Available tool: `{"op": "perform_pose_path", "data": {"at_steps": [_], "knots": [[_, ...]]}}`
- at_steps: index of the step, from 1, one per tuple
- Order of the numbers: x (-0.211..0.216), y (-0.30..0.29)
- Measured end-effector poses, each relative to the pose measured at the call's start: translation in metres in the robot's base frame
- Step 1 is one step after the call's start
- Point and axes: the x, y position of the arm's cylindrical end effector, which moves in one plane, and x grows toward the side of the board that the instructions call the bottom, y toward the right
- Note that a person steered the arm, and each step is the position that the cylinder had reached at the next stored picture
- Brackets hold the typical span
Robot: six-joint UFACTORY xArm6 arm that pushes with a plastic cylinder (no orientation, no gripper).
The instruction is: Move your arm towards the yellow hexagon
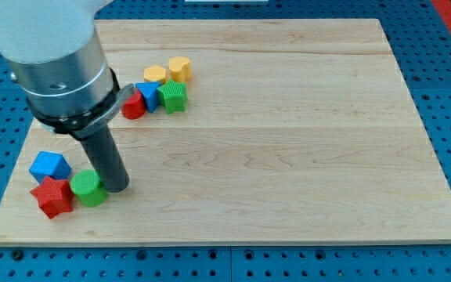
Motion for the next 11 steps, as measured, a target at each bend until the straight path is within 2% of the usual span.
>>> {"op": "perform_pose_path", "data": {"at_steps": [2,3,4,5,6,7,8,11], "knots": [[0.0,-0.01],[-0.014,0.043],[-0.063,0.145],[-0.144,0.192],[-0.238,0.178],[-0.281,0.105],[-0.271,0.055],[-0.175,0.027]]}}
